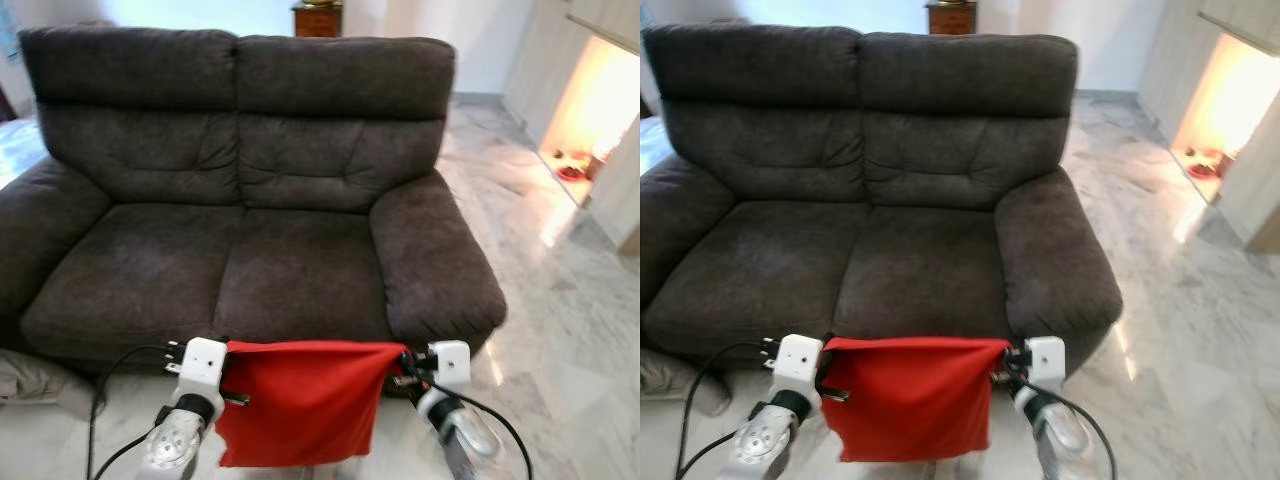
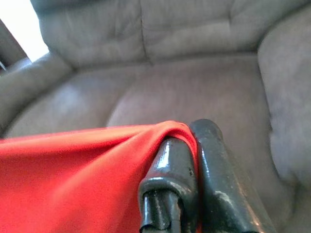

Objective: Move the pillow to the sofa from floor

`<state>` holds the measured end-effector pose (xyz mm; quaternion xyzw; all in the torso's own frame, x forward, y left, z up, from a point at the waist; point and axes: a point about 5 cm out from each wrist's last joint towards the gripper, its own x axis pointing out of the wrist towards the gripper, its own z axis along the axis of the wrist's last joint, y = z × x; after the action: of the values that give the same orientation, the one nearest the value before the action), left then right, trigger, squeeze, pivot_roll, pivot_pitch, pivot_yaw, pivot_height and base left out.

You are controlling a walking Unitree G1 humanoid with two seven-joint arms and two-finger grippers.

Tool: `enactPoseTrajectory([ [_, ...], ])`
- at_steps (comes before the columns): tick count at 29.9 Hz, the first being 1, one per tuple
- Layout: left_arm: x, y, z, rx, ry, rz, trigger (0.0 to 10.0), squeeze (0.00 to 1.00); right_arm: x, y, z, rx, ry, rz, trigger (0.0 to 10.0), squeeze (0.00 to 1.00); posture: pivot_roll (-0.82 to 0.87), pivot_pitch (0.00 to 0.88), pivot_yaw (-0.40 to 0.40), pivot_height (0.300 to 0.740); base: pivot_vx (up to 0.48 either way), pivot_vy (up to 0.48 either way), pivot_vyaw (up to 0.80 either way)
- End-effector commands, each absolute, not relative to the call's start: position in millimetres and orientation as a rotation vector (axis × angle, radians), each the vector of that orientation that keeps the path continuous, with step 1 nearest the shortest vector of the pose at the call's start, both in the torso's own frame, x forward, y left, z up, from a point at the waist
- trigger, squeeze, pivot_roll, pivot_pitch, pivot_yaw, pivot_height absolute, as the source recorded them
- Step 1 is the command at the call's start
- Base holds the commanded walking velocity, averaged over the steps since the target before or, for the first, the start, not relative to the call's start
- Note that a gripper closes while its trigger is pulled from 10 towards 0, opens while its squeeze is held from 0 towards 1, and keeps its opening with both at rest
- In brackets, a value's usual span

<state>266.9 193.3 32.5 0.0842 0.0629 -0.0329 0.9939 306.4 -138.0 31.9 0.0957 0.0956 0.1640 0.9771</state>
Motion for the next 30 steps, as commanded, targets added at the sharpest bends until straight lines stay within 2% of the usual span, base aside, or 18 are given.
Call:
enactPoseTrajectory([
  [1, 276, 222, 60, 0.147, 0.012, 0.09, 10.0, 0.0, 315, -179, 51, 0.204, 0.086, 0.163, 10.0, 0.0, 0.11, 0.0, -0.002, 0.74, 0.386, 0.0, 0.0],
  [6, 283, 230, 76, 0.14, -0.042, 0.126, 10.0, 0.0, 326, -174, 71, 0.195, 0.007, 0.185, 10.0, 0.0, 0.11, 0.0, -0.004, 0.74, 0.388, 0.0, 0.0],
  [11, 287, 235, 87, 0.151, -0.073, 0.139, 10.0, 0.0, 332, -170, 84, 0.186, -0.042, 0.204, 10.0, 0.0, 0.11, 0.007, -0.006, 0.74, 0.395, 0.0, 0.76],
  [14, 292, 247, 103, 0.154, -0.116, 0.188, 10.0, 0.0, 337, -163, 98, 0.202, -0.094, 0.229, 10.0, 0.0, 0.11, 0.012, -0.007, 0.74, 0.405, 0.0, 0.8],
  [17, 294, 256, 117, 0.15, -0.16, 0.22, 10.0, 0.0, 339, -161, 103, 0.247, -0.107, 0.221, 10.0, 0.0, 0.11, 0.012, -0.008, 0.74, 0.41, 0.0, 0.0],
  [23, 297, 255, 131, 0.166, -0.193, 0.214, 10.0, 0.0, 341, -152, 119, 0.246, -0.152, 0.245, 10.0, 0.0, 0.11, 0.015, -0.007, 0.74, 0.418, 0.0, 0.0],
  [30, 312, 256, 171, 0.202, -0.296, 0.2, 10.0, 0.0, 356, -149, 165, 0.265, -0.281, 0.233, 10.0, 0.0, 0.11, 0.0, -0.006, 0.74, 0.422, 0.0, 0.0],
])
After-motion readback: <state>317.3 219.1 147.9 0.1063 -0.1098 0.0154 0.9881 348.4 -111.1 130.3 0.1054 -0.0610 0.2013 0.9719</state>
